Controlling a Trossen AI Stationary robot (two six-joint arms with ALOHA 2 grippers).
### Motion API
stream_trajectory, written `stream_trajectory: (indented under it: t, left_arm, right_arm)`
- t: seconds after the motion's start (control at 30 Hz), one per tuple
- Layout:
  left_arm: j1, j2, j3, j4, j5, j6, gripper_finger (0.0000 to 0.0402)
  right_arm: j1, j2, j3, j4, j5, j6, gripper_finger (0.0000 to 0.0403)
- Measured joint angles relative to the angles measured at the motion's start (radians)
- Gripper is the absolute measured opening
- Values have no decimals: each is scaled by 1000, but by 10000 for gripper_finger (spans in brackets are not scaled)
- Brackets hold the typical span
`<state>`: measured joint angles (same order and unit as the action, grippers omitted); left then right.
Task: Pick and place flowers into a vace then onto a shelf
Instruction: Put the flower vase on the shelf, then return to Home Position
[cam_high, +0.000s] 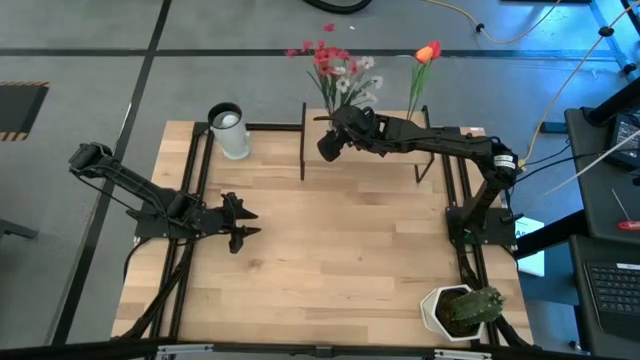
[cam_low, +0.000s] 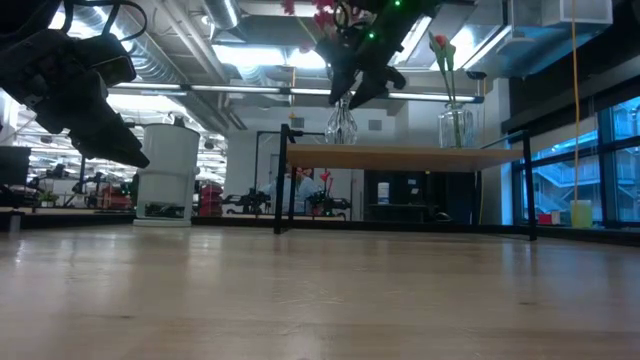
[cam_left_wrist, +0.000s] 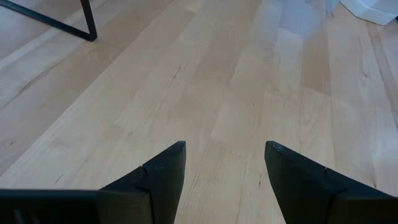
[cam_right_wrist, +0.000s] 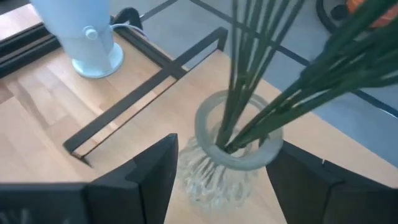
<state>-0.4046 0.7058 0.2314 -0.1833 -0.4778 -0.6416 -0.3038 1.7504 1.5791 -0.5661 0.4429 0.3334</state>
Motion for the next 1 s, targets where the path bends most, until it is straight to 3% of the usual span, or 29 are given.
stream_trajectory:
  t: [0.2,0.57,1.0]
  left_arm:
    - [0,0,0,0,0,0,212]
    - [0,0,0,0,0,0,212]
    - [0,0,0,0,27,0,212]
  right_arm:
    - [0,0,0,-1,-47,6,248]
    - [0,0,0,-6,-46,29,334]
    - [23,-1,0,-188,-49,154,342]
